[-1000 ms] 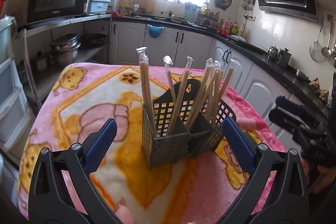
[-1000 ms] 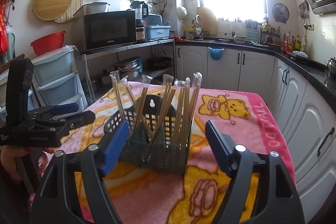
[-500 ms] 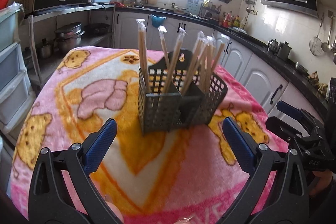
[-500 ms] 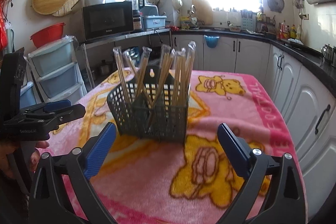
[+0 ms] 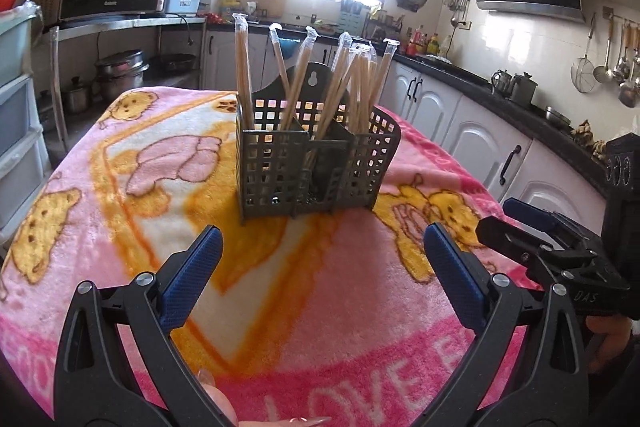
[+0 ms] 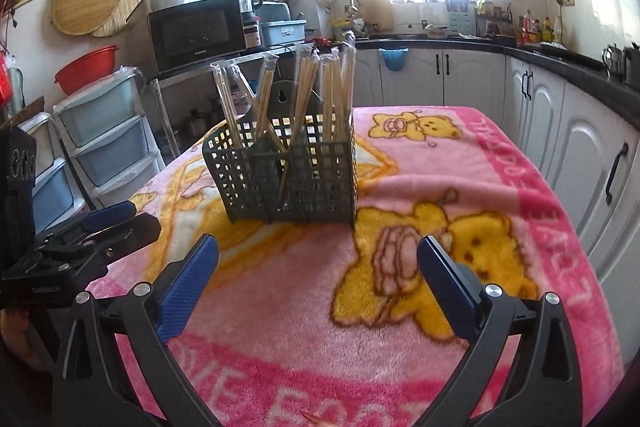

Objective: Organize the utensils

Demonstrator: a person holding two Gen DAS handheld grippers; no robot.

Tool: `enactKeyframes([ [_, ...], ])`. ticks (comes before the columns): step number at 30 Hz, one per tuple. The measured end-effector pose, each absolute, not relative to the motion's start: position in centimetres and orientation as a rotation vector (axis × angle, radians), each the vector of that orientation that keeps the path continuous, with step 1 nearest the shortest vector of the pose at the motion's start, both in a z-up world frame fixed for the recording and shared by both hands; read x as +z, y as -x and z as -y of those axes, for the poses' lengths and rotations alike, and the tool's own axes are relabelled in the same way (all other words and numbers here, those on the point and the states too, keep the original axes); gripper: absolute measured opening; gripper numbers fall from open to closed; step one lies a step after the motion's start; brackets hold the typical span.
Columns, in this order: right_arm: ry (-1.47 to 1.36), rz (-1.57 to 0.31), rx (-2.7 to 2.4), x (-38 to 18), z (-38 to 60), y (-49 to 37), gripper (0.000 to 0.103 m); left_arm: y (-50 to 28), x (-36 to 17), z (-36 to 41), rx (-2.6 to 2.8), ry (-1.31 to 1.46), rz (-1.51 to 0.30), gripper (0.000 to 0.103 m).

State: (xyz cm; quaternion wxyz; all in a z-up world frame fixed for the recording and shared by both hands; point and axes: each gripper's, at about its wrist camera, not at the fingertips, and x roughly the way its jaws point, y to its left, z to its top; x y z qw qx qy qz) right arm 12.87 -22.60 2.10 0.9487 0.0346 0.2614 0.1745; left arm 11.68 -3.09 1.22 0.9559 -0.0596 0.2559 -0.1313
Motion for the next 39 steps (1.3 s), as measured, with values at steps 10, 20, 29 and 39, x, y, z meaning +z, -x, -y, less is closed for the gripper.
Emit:
enactKeyframes([
  [10,-0.031,-0.294,0.238,1.8,22.9,-9.7,0.097,-10.5,-0.1,3.3,-0.155,0.097,-0.414,0.093],
  [20,-0.02,-0.185,0.227,1.2,23.5,-8.6,0.097,-10.5,-0.6,2.6,-0.114,0.086,-0.35,0.093],
  [29,-0.004,-0.179,0.226,0.9,23.1,-8.4,0.097,-10.4,-0.9,2.5,-0.108,0.079,-0.343,0.093],
  [39,-0.02,-0.18,0.212,0.8,23.4,-8.2,0.097,-10.5,-0.9,2.2,-0.109,0.084,-0.345,0.093],
])
